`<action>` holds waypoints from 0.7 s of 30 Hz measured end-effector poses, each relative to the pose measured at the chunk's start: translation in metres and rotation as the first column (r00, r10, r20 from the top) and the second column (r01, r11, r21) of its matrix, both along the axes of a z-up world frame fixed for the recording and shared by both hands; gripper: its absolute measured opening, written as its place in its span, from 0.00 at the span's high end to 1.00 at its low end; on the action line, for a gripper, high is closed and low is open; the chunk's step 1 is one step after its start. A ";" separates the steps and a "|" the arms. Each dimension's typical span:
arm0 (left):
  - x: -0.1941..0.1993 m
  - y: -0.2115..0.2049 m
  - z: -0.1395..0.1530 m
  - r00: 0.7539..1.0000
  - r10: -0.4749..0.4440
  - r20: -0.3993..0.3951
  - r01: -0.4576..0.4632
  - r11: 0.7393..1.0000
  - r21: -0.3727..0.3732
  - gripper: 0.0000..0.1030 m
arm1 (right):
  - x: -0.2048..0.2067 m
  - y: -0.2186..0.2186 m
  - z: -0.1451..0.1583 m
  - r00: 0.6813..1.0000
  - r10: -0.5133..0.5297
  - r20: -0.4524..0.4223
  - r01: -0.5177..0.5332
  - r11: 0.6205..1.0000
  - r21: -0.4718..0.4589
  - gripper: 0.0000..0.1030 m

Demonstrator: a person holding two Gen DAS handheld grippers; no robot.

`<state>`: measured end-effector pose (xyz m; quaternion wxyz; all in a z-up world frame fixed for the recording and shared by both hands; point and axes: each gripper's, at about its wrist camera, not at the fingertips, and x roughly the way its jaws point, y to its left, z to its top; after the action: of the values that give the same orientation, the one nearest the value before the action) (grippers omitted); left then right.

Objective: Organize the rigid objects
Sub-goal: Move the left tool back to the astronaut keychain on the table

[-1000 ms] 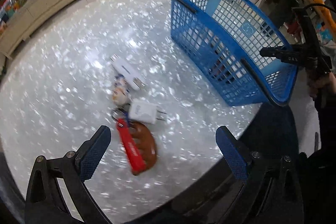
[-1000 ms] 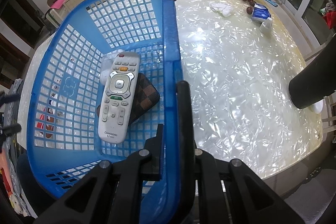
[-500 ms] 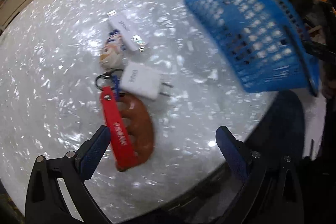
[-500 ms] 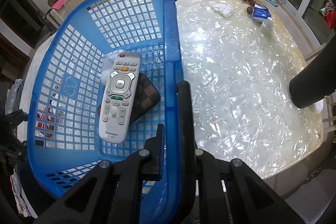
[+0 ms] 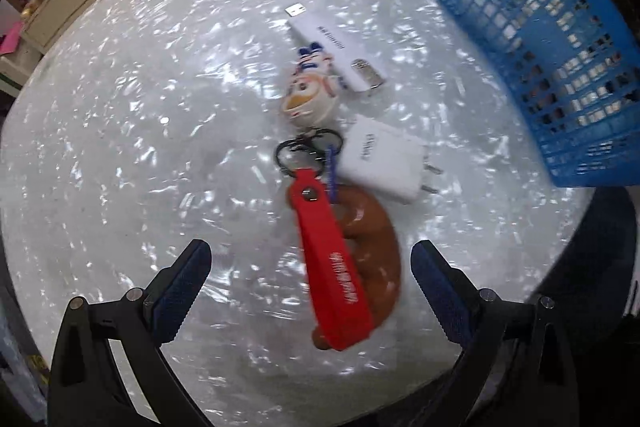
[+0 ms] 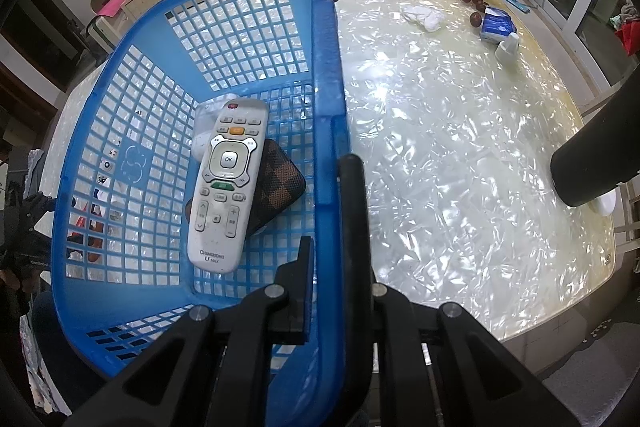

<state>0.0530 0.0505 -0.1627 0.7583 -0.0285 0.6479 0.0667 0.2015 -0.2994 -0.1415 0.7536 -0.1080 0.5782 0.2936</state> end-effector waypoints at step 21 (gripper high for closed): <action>-0.002 0.026 -0.004 1.000 0.016 -0.010 -0.015 0.988 0.155 0.02 | -0.001 0.001 -0.001 1.000 0.002 0.002 -0.002 1.000 -0.009 0.89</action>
<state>0.0506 0.0762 -0.1664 0.7541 0.0259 0.6447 0.1230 0.2006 -0.2980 -0.1424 0.7532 -0.1123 0.5788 0.2918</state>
